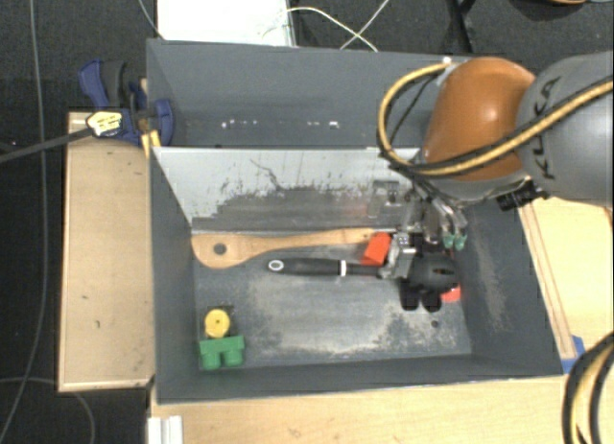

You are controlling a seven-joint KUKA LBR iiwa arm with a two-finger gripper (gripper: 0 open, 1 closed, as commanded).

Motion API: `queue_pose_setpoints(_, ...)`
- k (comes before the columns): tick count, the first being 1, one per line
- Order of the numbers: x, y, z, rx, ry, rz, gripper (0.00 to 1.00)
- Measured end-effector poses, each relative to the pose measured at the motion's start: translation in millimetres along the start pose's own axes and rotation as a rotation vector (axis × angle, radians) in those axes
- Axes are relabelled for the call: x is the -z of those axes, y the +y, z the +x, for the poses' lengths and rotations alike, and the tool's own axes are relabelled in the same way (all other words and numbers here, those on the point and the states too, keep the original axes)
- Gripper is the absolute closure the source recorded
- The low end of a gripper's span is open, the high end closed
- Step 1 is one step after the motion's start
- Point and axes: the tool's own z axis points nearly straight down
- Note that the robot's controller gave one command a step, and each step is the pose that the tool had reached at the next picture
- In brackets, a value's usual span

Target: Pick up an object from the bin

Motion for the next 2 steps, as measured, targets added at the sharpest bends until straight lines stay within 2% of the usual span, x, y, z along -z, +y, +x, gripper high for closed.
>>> queue_pose_setpoints(1,0,0,0.0,0.0,0.0,0.0,0.0)
queue_pose_setpoints(2,73,1,2.5,0.004,-0.007,0.0,0.0)
